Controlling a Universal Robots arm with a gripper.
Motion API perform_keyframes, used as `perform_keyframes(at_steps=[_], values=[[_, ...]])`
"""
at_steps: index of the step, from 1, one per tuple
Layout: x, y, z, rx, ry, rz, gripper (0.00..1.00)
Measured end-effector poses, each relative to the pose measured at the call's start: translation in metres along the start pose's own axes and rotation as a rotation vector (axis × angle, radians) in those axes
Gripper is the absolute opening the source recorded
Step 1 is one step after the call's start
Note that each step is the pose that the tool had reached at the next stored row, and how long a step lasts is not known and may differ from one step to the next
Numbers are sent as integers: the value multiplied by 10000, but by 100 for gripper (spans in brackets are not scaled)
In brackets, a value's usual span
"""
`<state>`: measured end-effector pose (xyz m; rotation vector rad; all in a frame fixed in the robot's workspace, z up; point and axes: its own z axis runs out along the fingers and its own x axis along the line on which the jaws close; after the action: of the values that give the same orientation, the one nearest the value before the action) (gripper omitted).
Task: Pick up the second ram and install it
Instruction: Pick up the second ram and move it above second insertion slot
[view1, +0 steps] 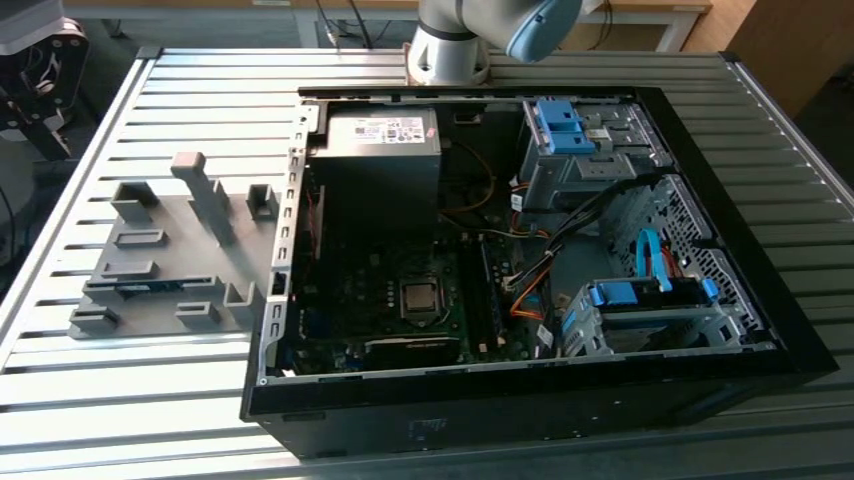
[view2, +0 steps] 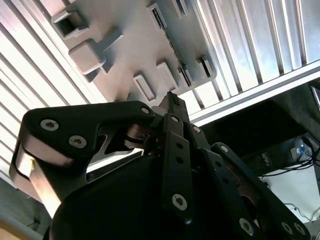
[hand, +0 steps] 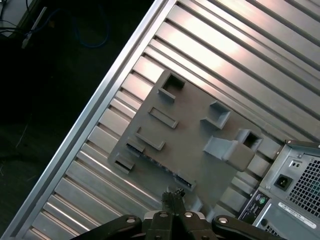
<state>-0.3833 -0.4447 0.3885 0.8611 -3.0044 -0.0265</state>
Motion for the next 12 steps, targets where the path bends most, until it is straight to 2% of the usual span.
perform_keyframes(at_steps=[12], values=[[1, -2, 1, 5, 7, -445, 11]])
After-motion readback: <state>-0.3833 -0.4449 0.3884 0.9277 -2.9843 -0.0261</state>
